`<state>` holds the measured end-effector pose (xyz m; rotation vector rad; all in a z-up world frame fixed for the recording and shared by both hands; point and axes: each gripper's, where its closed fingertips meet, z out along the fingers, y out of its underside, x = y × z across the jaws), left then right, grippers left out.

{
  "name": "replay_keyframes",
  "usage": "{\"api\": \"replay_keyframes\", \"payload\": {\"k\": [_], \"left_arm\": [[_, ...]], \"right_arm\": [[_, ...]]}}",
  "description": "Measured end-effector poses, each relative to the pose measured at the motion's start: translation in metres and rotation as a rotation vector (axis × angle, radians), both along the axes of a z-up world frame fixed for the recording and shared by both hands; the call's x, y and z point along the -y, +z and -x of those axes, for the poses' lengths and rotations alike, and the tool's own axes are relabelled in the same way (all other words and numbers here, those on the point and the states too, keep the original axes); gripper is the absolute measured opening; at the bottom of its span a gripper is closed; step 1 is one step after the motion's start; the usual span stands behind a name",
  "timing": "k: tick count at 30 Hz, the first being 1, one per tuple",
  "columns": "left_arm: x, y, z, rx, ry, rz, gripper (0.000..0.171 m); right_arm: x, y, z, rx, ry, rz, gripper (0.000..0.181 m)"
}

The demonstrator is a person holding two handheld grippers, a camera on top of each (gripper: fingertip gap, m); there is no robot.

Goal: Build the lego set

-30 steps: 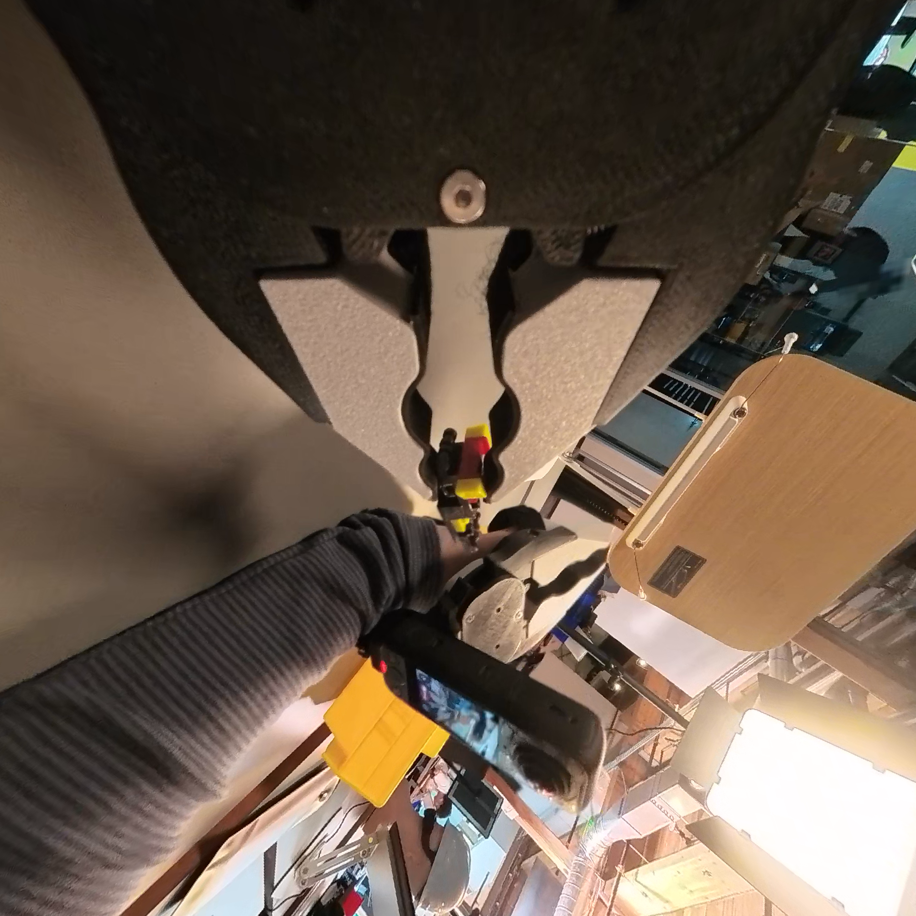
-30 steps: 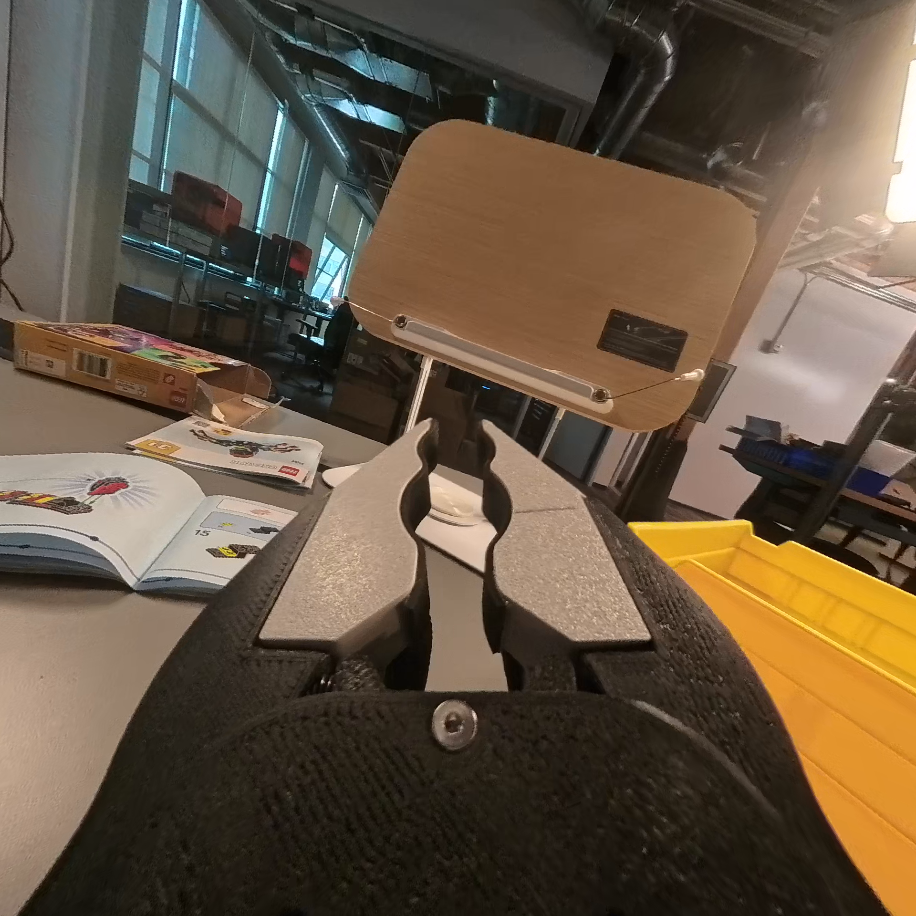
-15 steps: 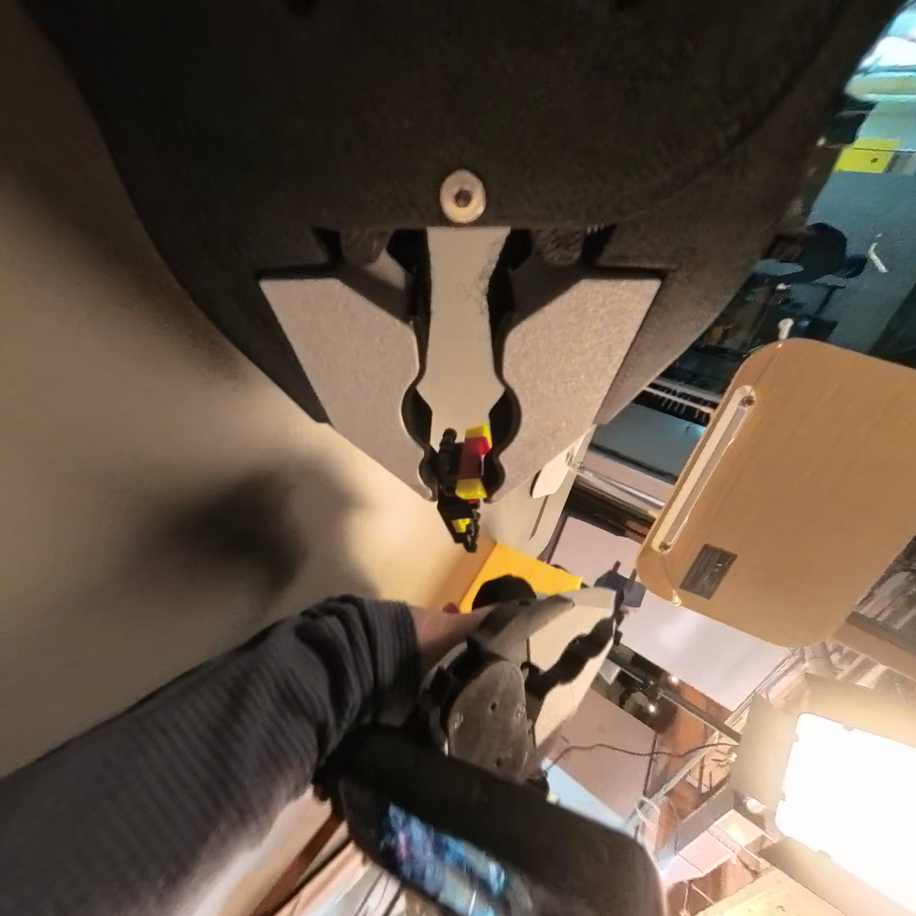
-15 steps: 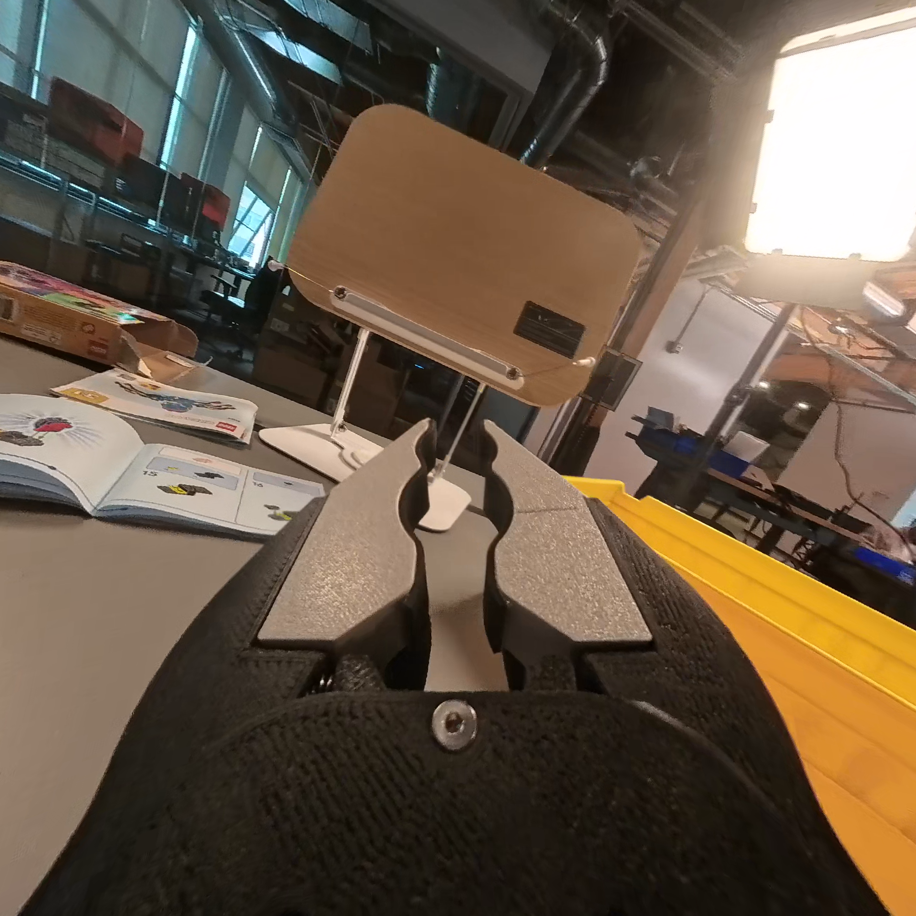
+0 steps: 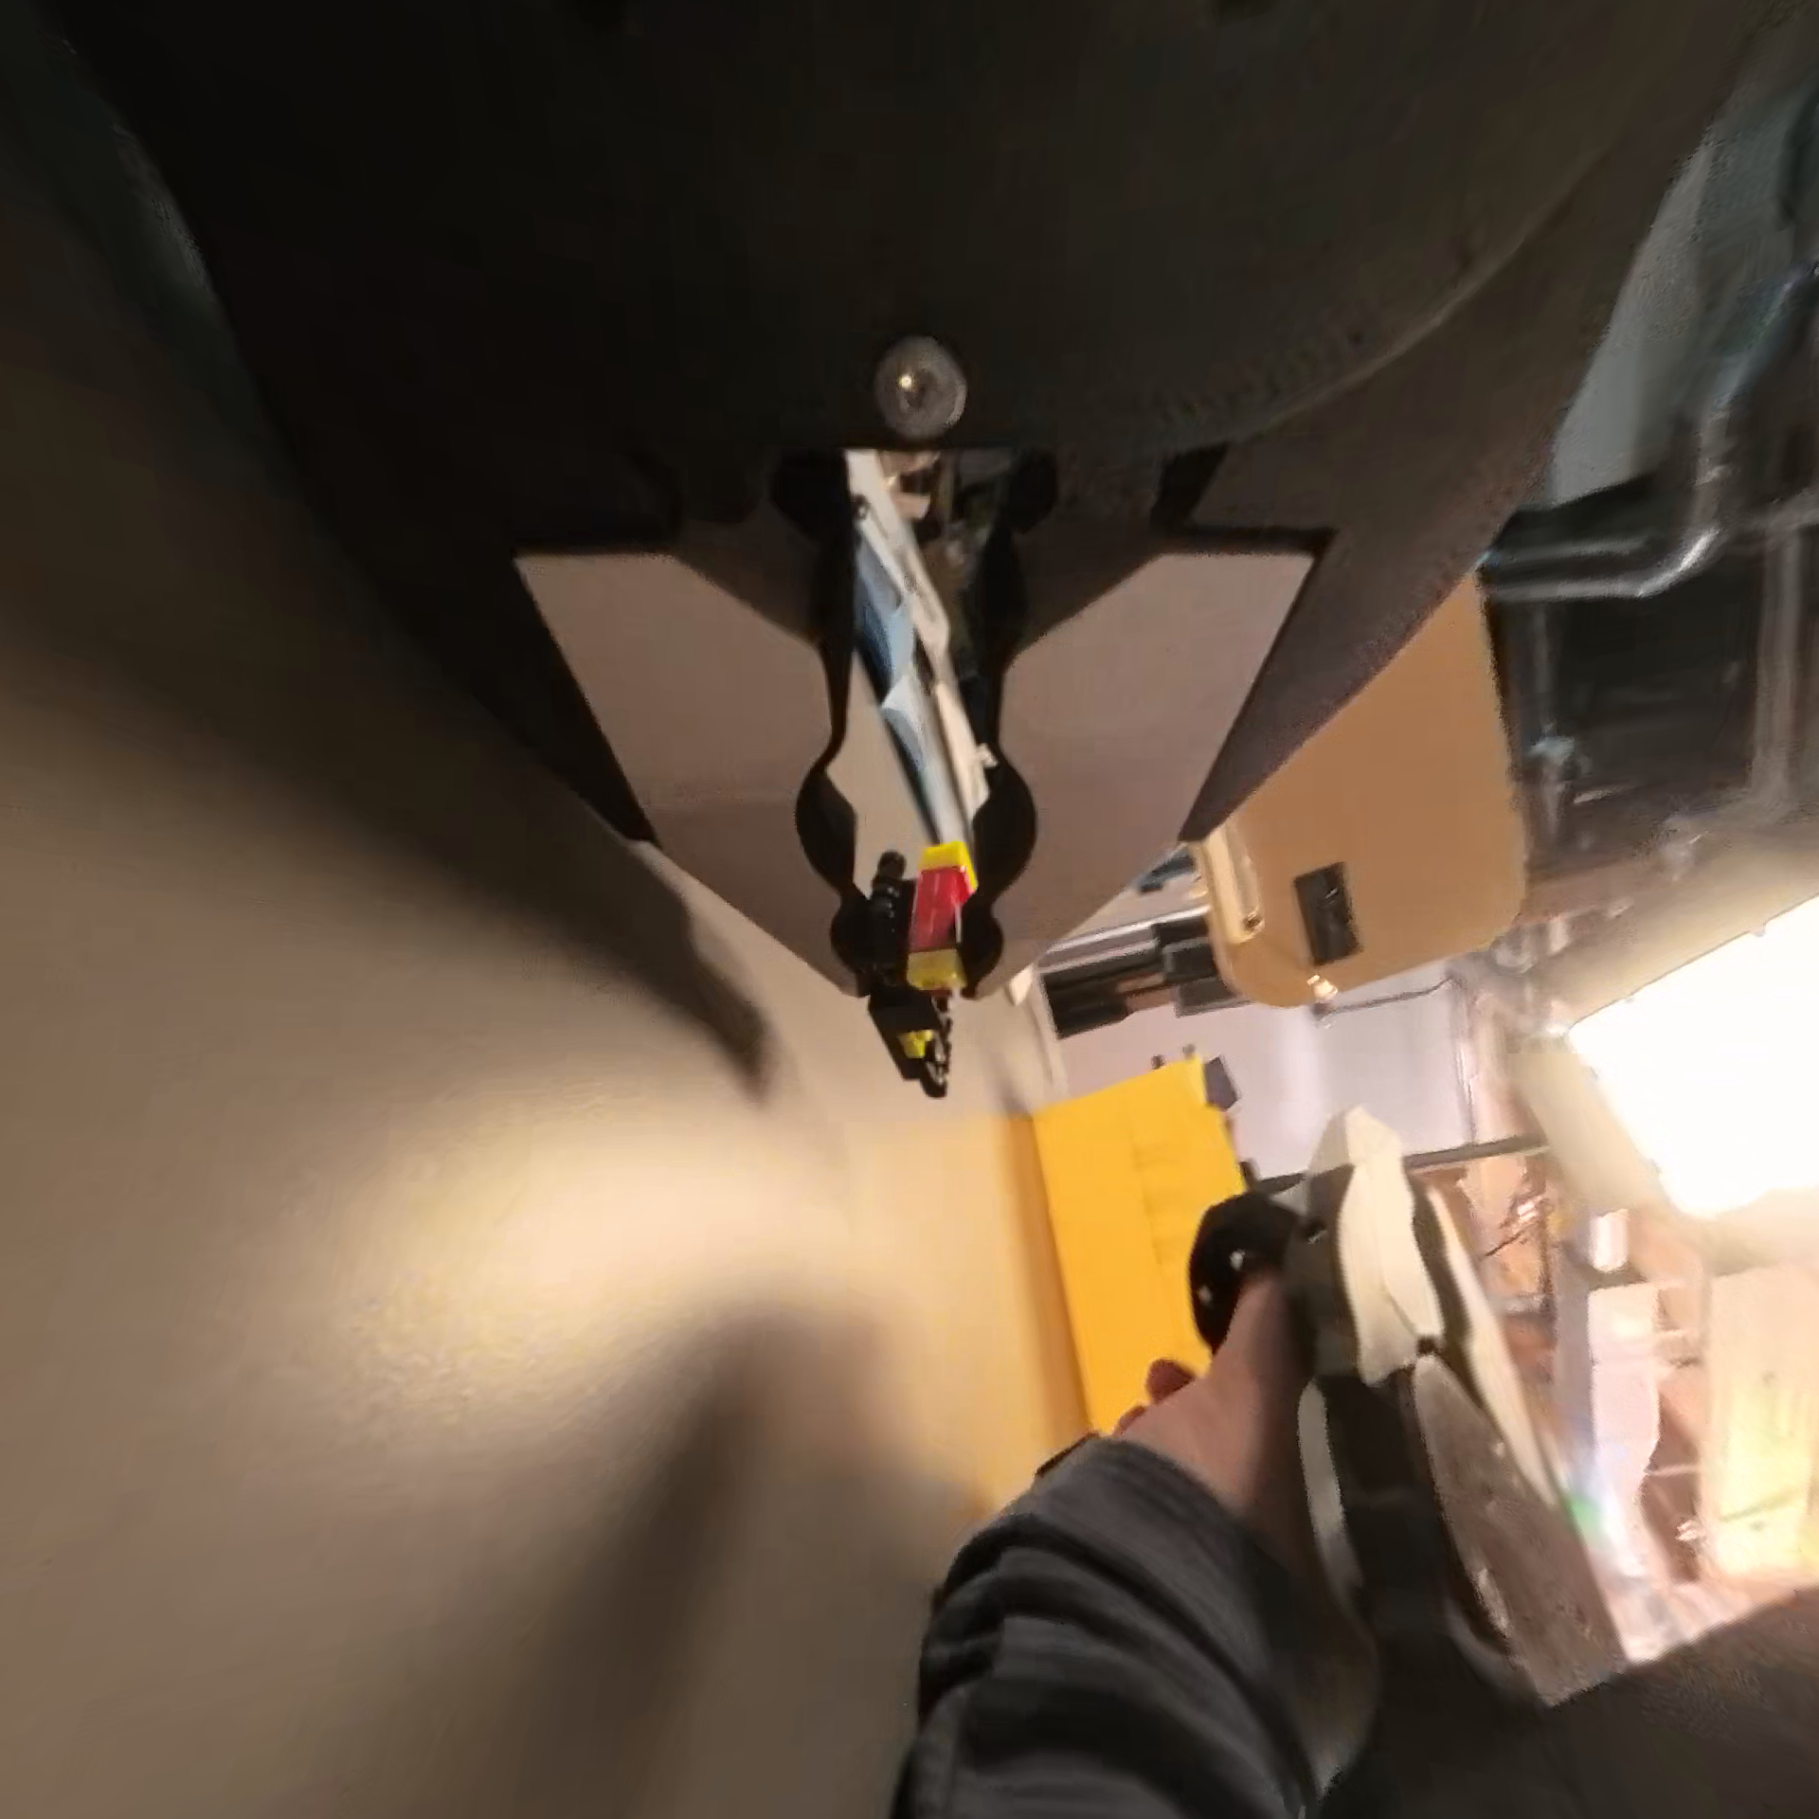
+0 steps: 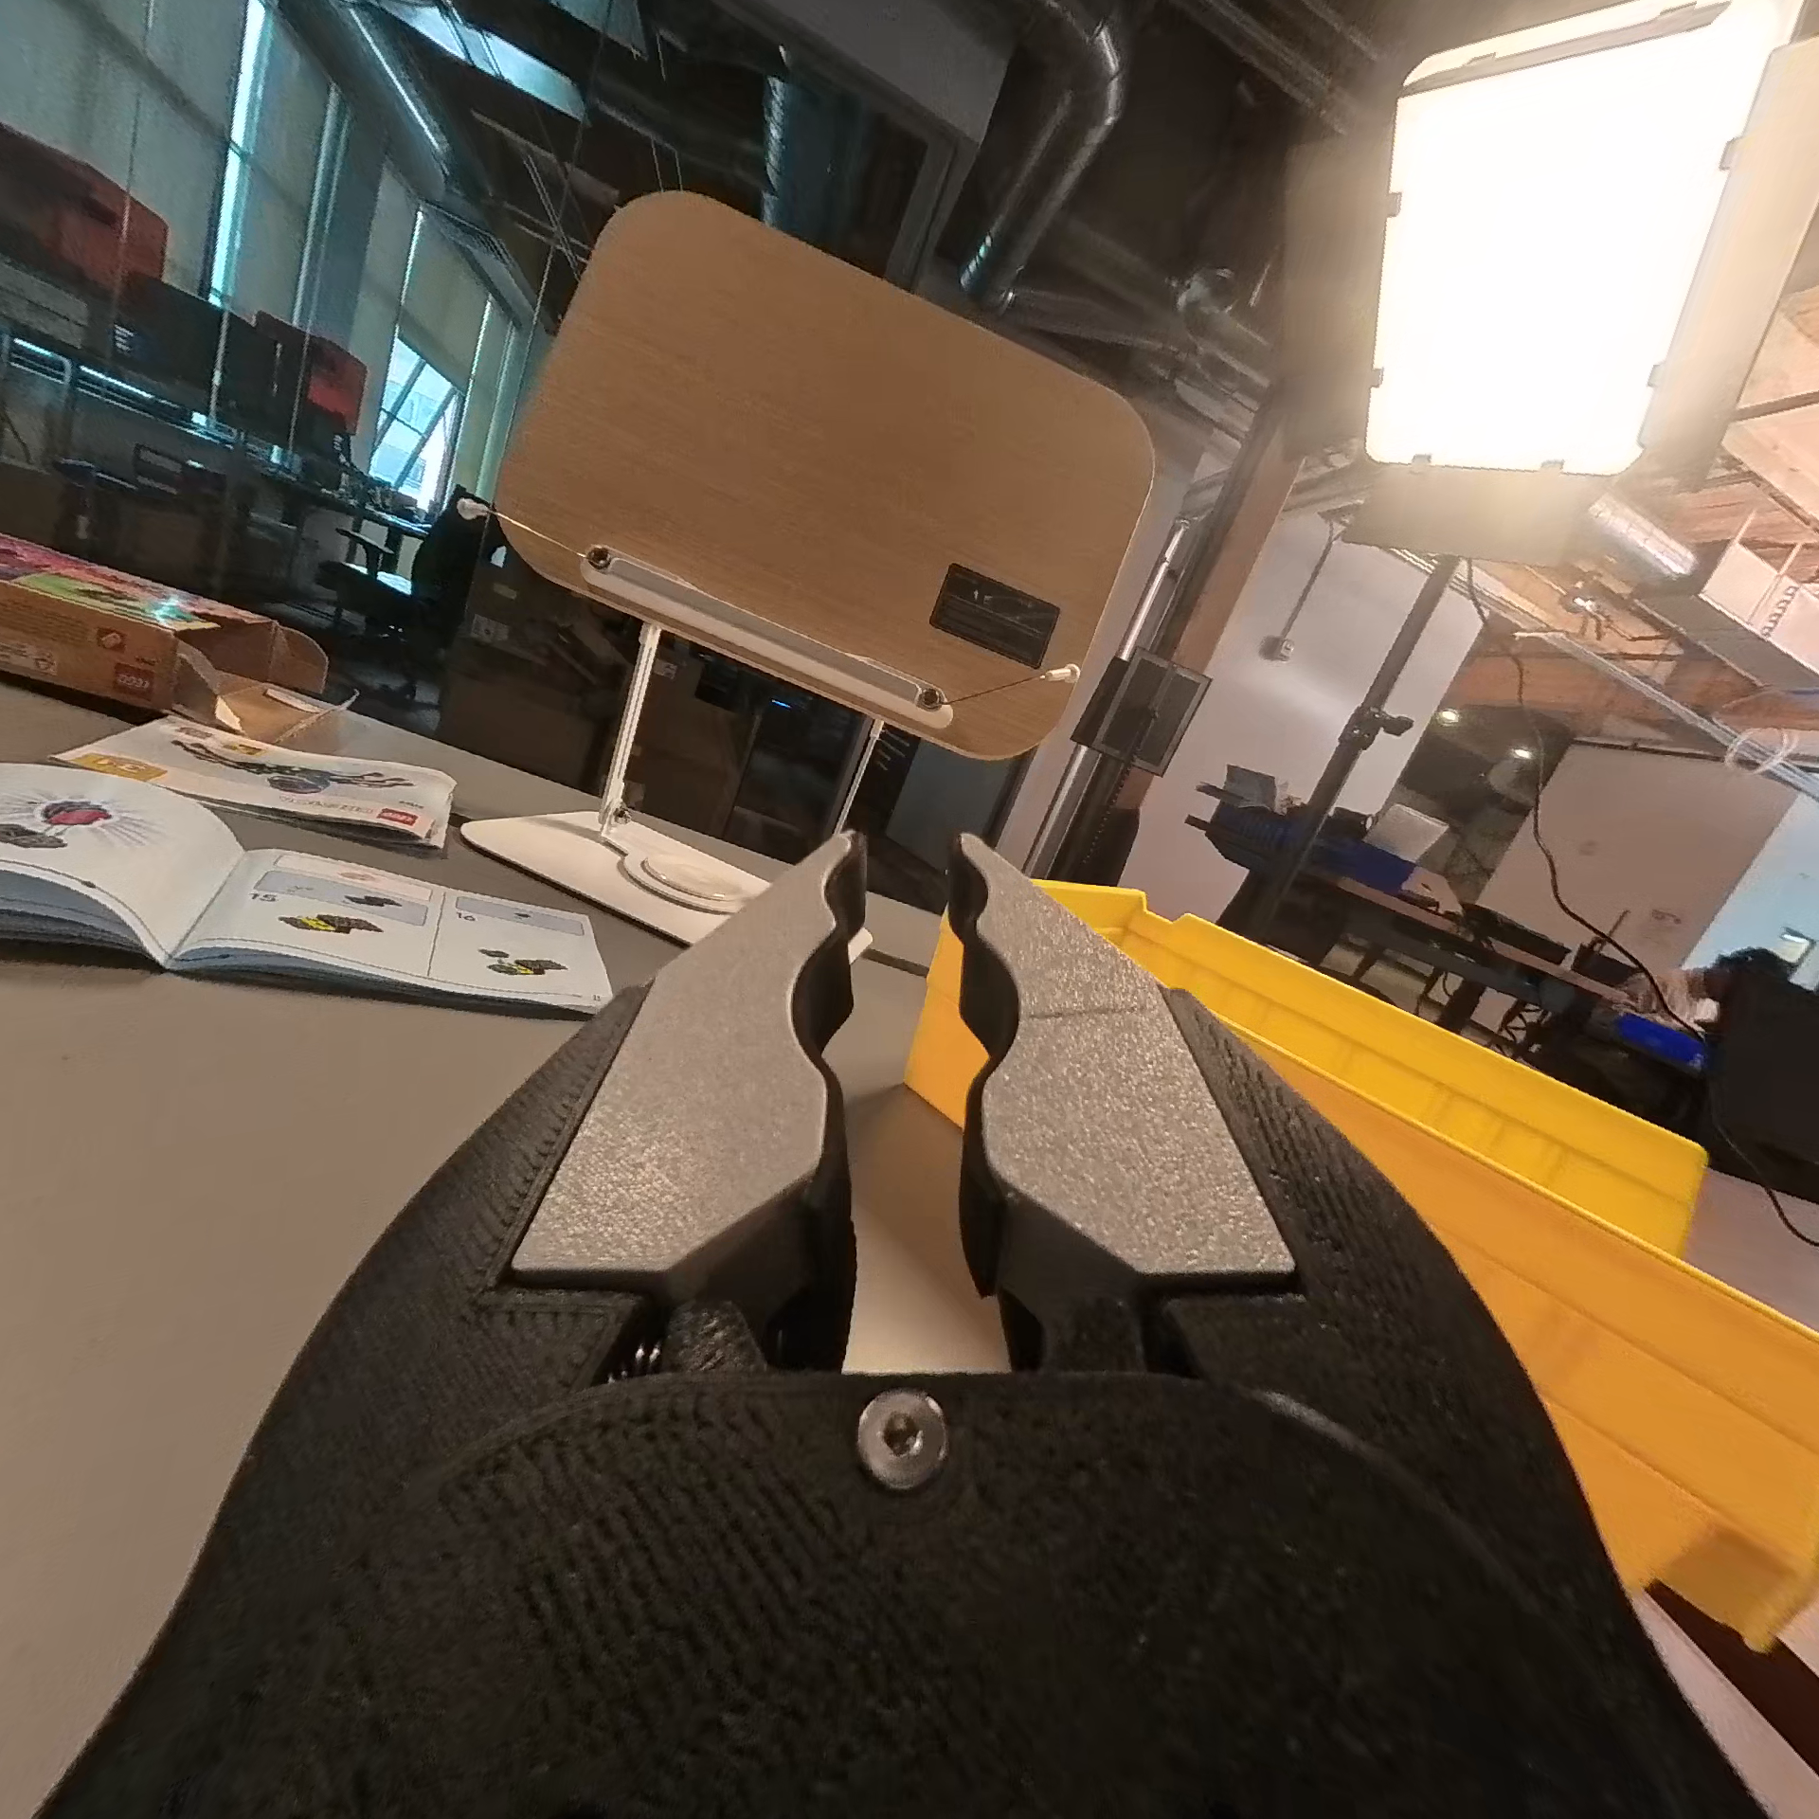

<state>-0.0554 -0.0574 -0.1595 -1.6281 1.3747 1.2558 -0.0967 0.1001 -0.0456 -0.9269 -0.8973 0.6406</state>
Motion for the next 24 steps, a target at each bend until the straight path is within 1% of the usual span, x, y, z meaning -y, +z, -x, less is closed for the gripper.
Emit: {"api": "replay_keyframes", "payload": {"k": [2, 4, 6, 8, 11, 15, 20, 22, 24], "left_arm": [[0.006, -0.015, -0.007, 0.047, -0.045, 0.120, 0.016], [0.007, -0.017, -0.010, 0.095, -0.057, 0.146, 0.016], [0.007, -0.017, -0.009, 0.170, -0.036, 0.183, 0.016], [0.008, -0.017, -0.008, 0.202, -0.028, 0.207, 0.016], [0.012, -0.016, -0.008, 0.219, -0.022, 0.221, 0.020], [0.021, -0.010, -0.005, 0.285, 0.007, 0.239, 0.034], [0.040, -0.009, -0.002, 0.259, 0.024, 0.221, 0.035], [0.045, -0.007, -0.001, 0.275, 0.049, 0.202, 0.038], [0.051, -0.007, -0.006, 0.322, 0.062, 0.181, 0.039]], "right_arm": [[0.000, -0.001, 0.002, 0.006, 0.000, 0.000, 0.014], [0.000, -0.001, 0.003, 0.010, 0.004, -0.002, 0.014], [0.000, -0.002, 0.004, 0.012, 0.008, 0.001, 0.014], [-0.002, -0.003, 0.005, 0.011, 0.013, 0.010, 0.014], [-0.003, -0.002, 0.004, -0.003, 0.023, 0.025, 0.014], [-0.004, -0.001, 0.003, -0.017, 0.040, 0.049, 0.014], [-0.002, -0.001, 0.002, -0.022, 0.061, 0.063, 0.014], [-0.002, -0.001, 0.001, -0.026, 0.065, 0.063, 0.014], [-0.002, -0.001, 0.002, -0.025, 0.068, 0.069, 0.015]]}}
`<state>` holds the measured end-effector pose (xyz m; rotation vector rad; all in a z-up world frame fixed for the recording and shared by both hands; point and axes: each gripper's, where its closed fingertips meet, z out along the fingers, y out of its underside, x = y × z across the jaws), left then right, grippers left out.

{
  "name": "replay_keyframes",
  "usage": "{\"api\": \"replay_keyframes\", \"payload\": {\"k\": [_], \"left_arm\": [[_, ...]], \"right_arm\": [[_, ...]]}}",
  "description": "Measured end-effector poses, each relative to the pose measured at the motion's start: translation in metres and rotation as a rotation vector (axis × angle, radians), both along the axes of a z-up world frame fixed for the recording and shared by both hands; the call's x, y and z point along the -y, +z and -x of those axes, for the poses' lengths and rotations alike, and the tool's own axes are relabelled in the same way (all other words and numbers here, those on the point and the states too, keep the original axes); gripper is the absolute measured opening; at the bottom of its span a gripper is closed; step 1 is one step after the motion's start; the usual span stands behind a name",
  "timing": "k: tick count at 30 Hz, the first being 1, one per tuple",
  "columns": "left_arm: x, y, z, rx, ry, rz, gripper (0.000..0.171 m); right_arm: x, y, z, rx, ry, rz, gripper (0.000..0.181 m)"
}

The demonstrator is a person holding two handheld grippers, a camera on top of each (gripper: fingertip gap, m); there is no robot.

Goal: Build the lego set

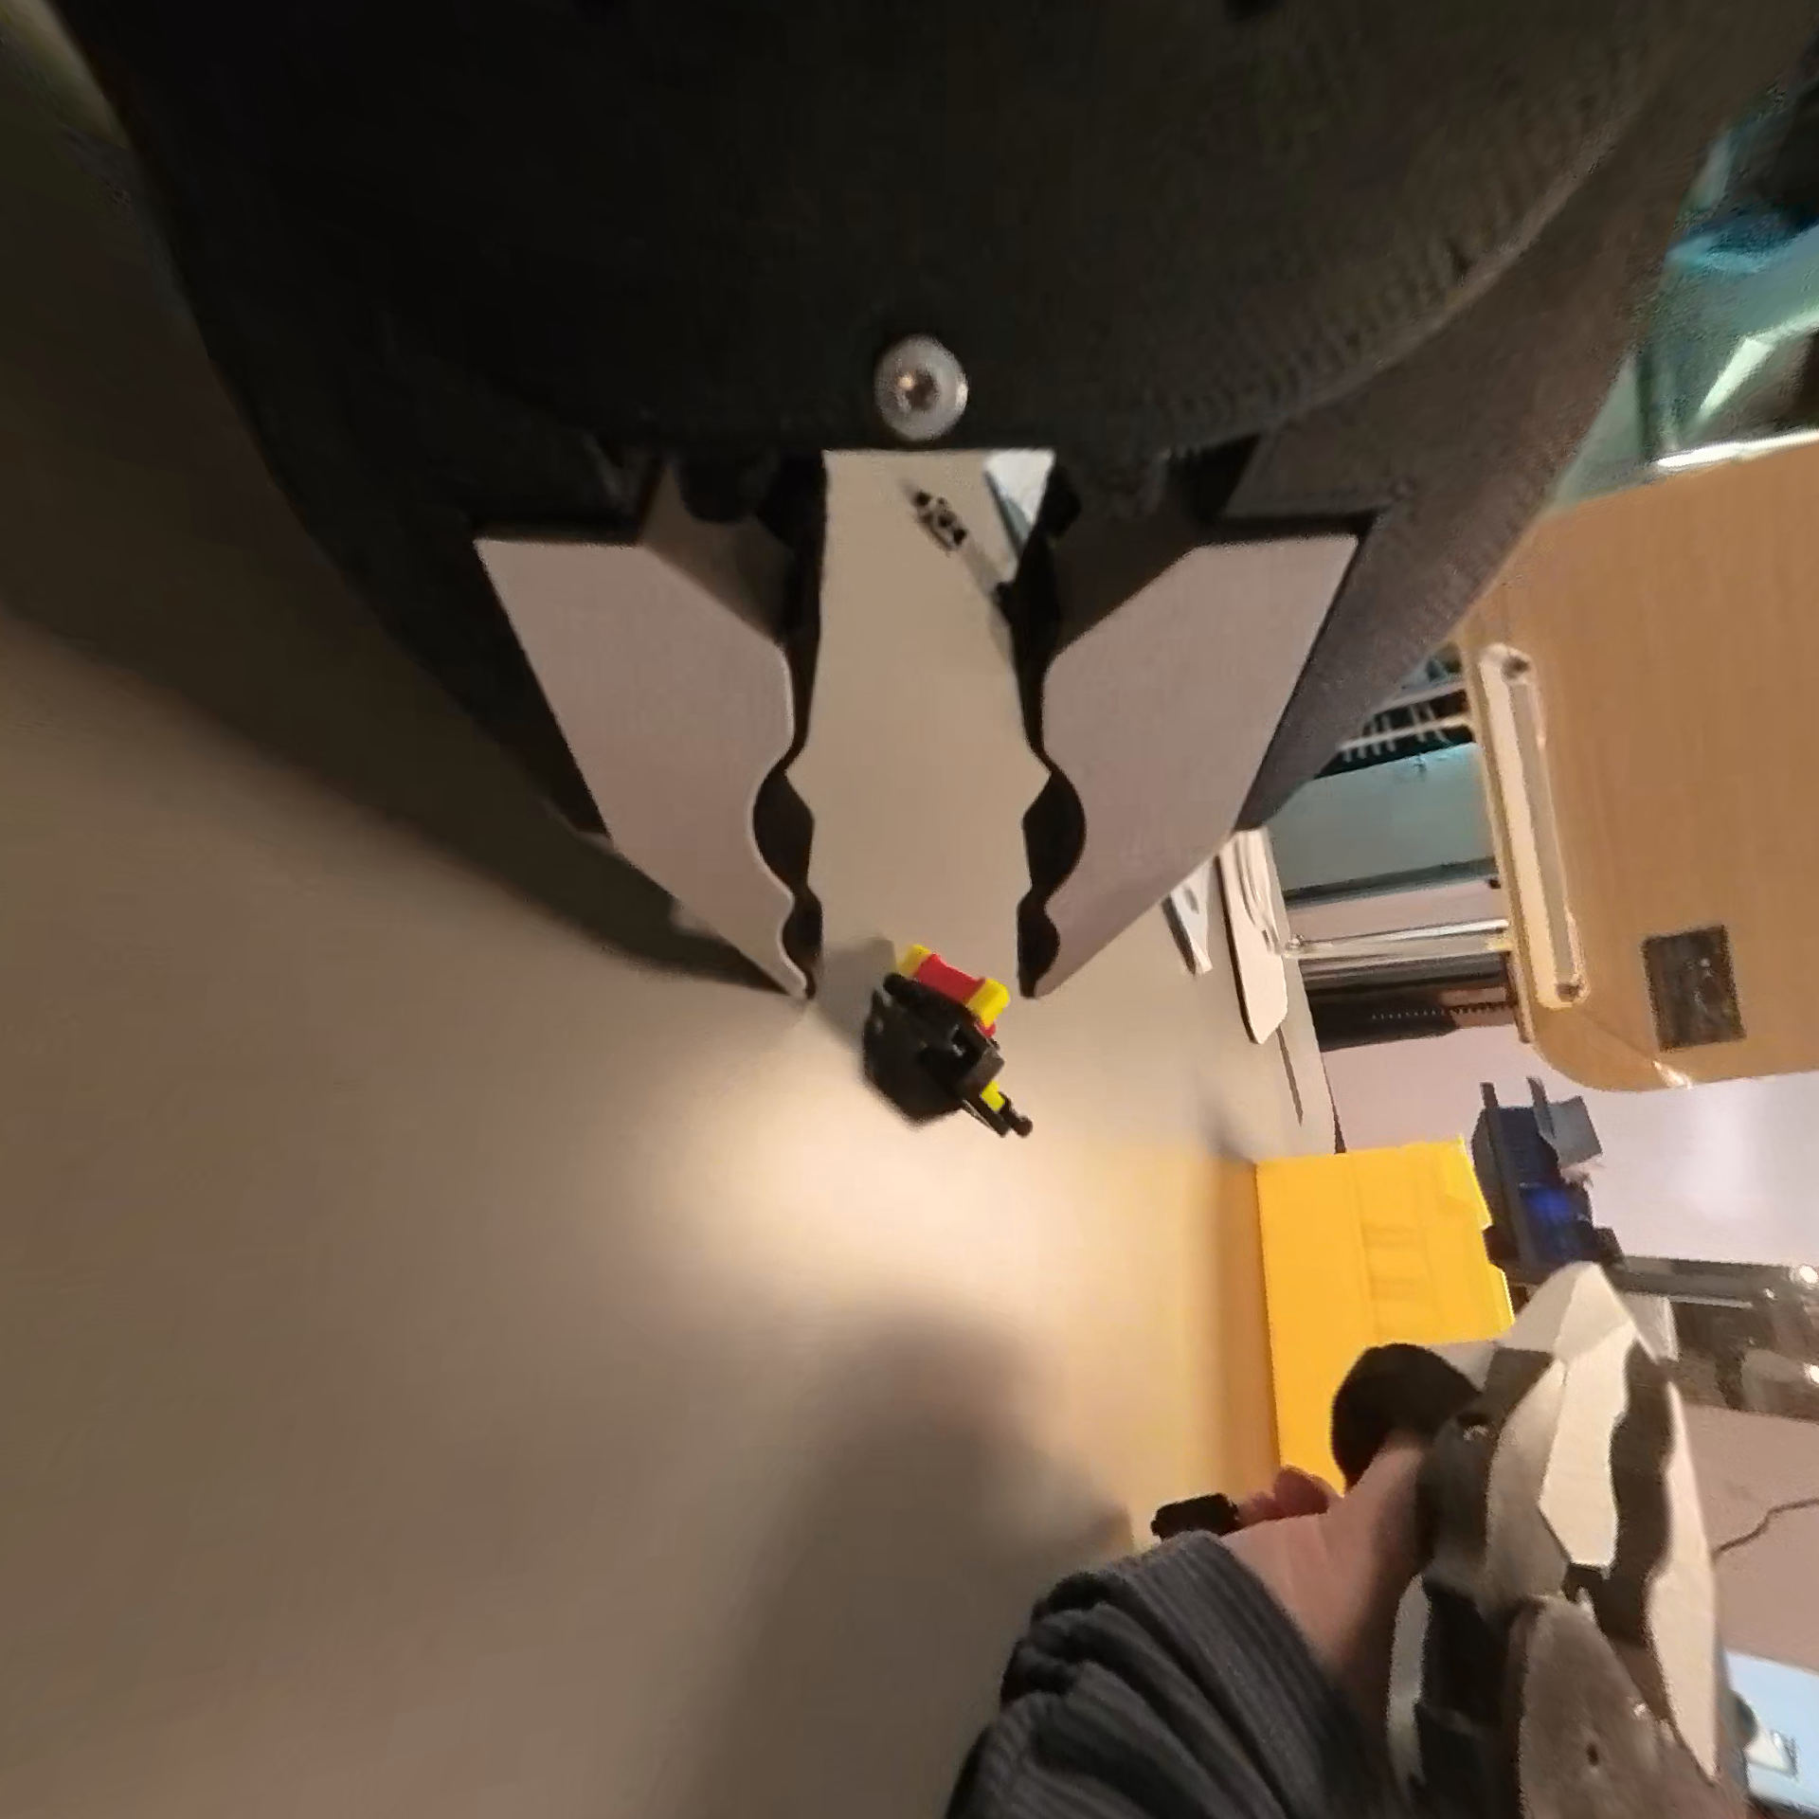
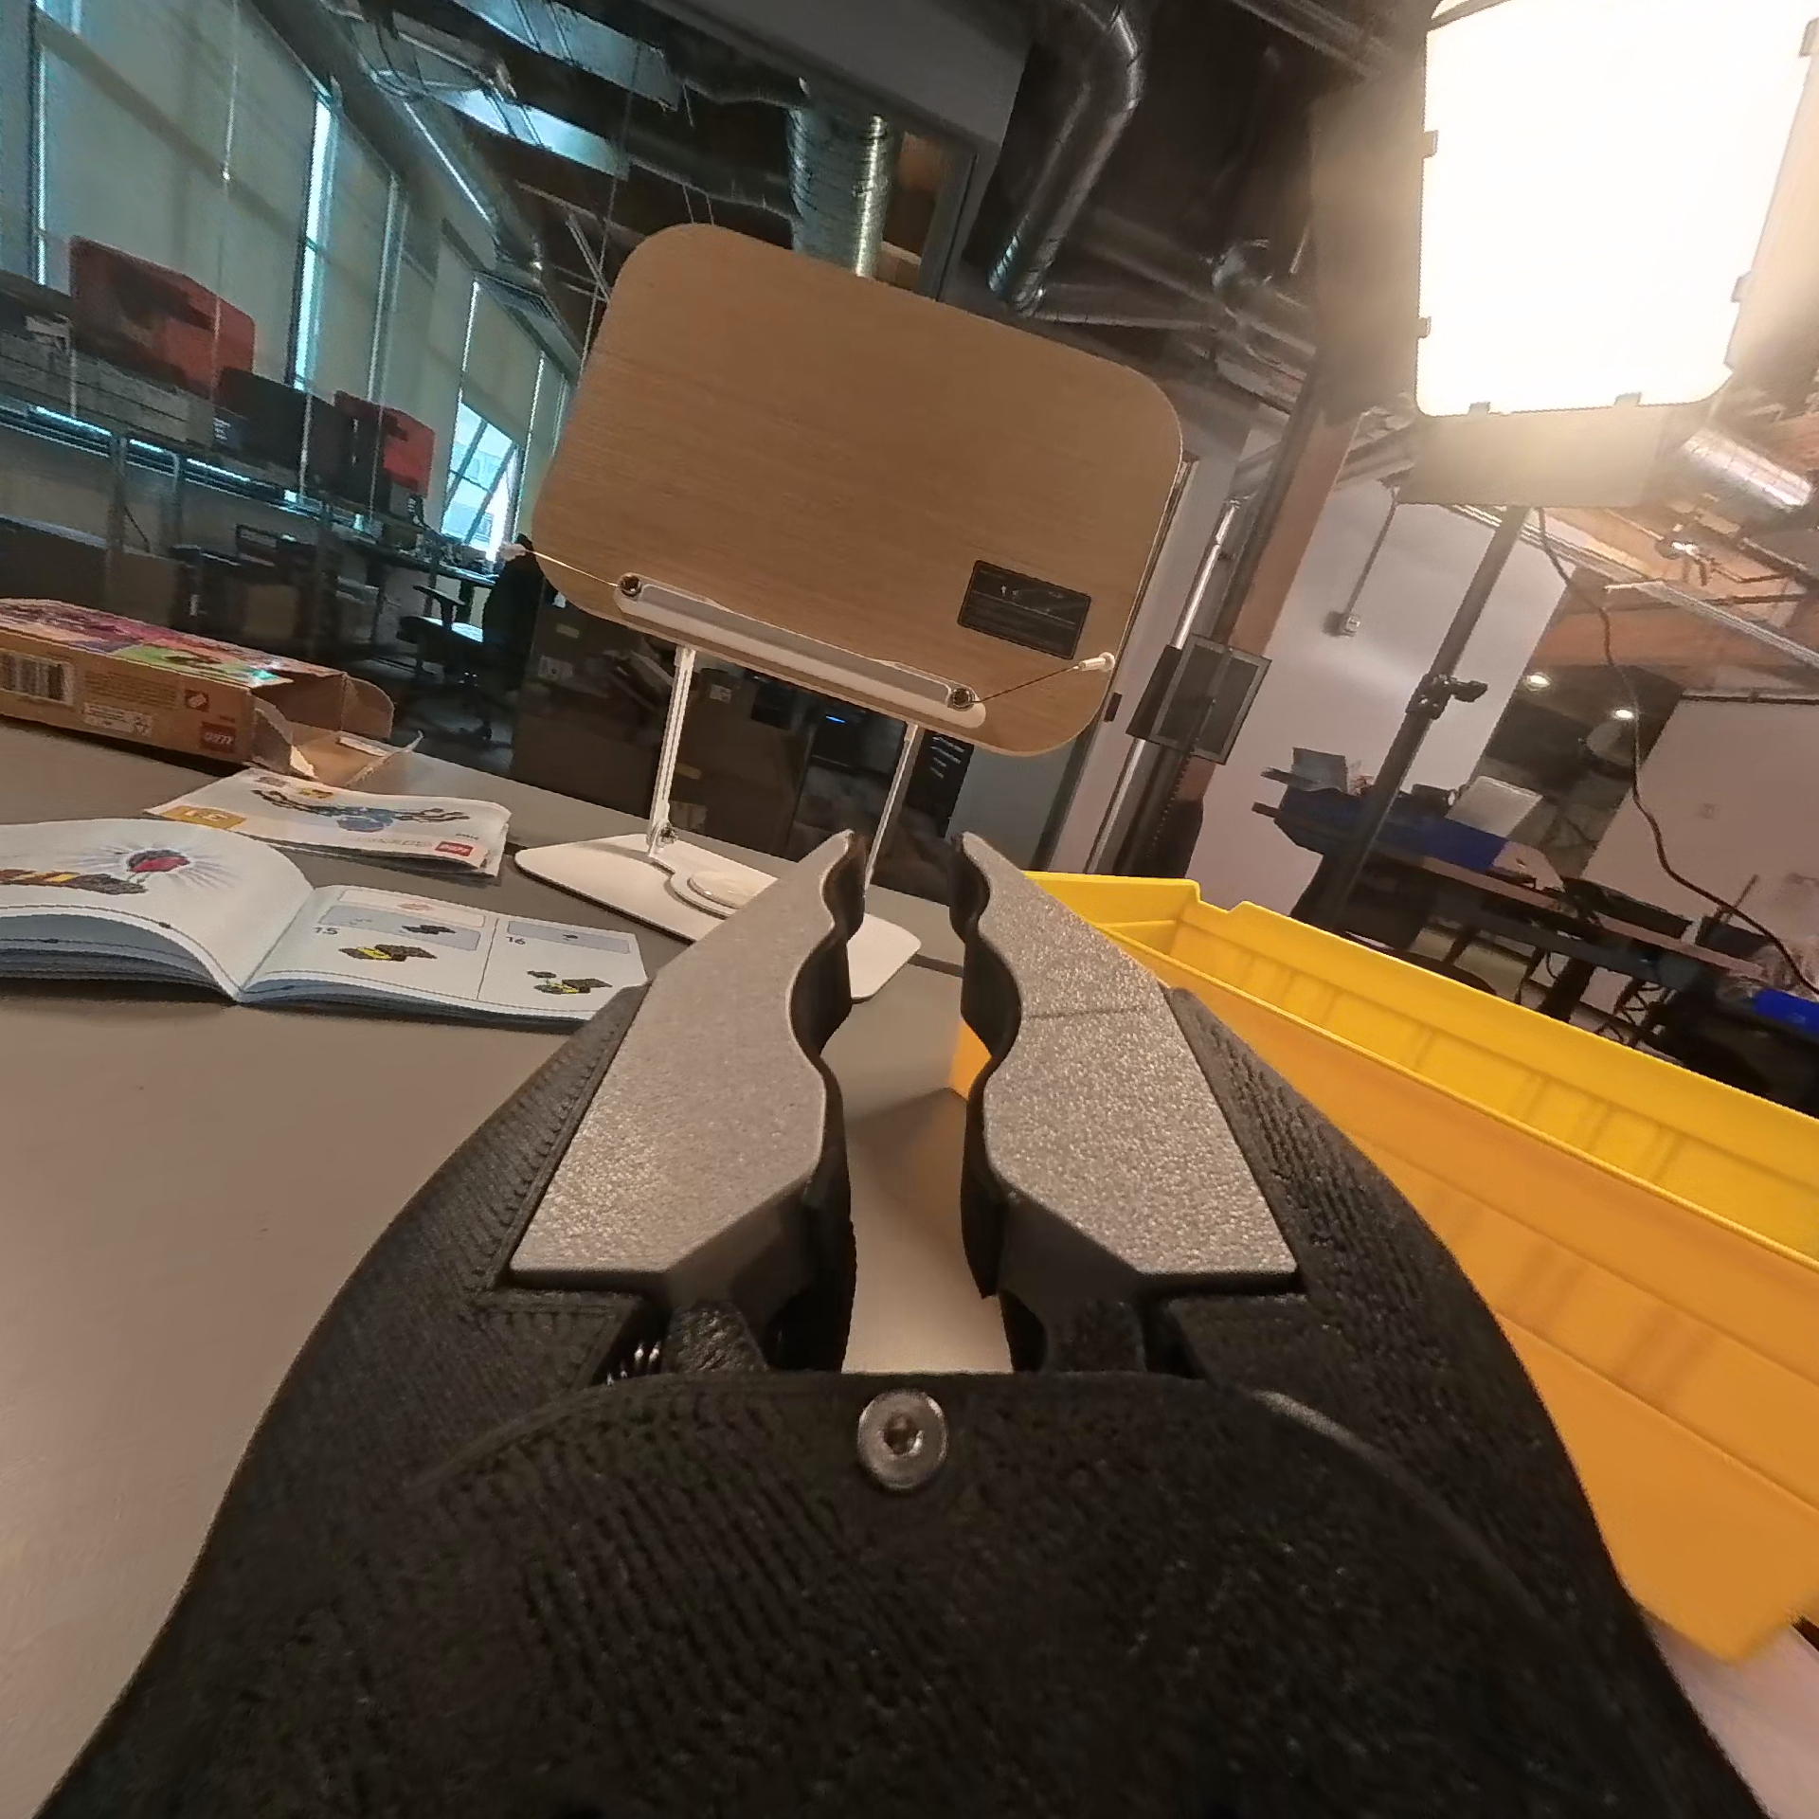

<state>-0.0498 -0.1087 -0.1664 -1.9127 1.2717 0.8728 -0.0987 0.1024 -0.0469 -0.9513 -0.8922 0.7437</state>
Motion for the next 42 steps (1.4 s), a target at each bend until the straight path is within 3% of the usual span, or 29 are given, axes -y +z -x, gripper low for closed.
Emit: {"api": "replay_keyframes", "payload": {"k": [4, 5, 6, 8, 11, 14, 22, 30, 33, 37, 42], "left_arm": [[0.004, 0.001, -0.005, 0.217, 0.137, -0.080, 0.042], [0.002, 0.000, -0.006, 0.346, 0.213, -0.091, 0.044], [-0.002, 0.003, -0.007, 0.506, 0.289, -0.112, 0.061], [-0.009, 0.009, -0.011, 0.789, 0.395, -0.135, 0.076], [-0.018, 0.020, -0.007, 0.973, 0.462, -0.203, 0.068], [-0.020, 0.018, 0.004, 0.947, 0.515, -0.211, 0.050], [-0.017, 0.000, 0.002, 0.793, 0.508, -0.148, 0.031], [-0.017, 0.002, -0.009, 0.676, 0.431, -0.151, 0.017], [-0.017, 0.000, -0.004, 0.632, 0.466, -0.148, 0.019], [-0.018, 0.000, -0.010, 0.813, 0.518, -0.139, 0.034], [-0.021, 0.014, -0.005, 1.108, 0.558, -0.192, 0.031]], "right_arm": [[0.001, 0.000, 0.001, -0.002, 0.013, 0.004, 0.015], [0.001, 0.000, 0.001, -0.001, 0.015, 0.007, 0.015], [0.001, -0.001, 0.002, 0.000, 0.018, 0.010, 0.015], [0.000, -0.001, 0.002, 0.000, 0.020, 0.017, 0.015], [-0.001, -0.001, 0.001, -0.002, 0.020, 0.026, 0.015], [-0.002, -0.002, 0.001, -0.005, 0.020, 0.036, 0.015], [-0.004, -0.003, 0.002, -0.002, 0.021, 0.046, 0.015], [-0.003, -0.003, 0.002, 0.002, 0.024, 0.045, 0.015], [-0.002, -0.003, 0.003, 0.005, 0.025, 0.042, 0.015], [-0.003, -0.003, 0.002, 0.002, 0.025, 0.046, 0.015], [-0.003, -0.004, 0.003, 0.006, 0.027, 0.046, 0.015]]}}
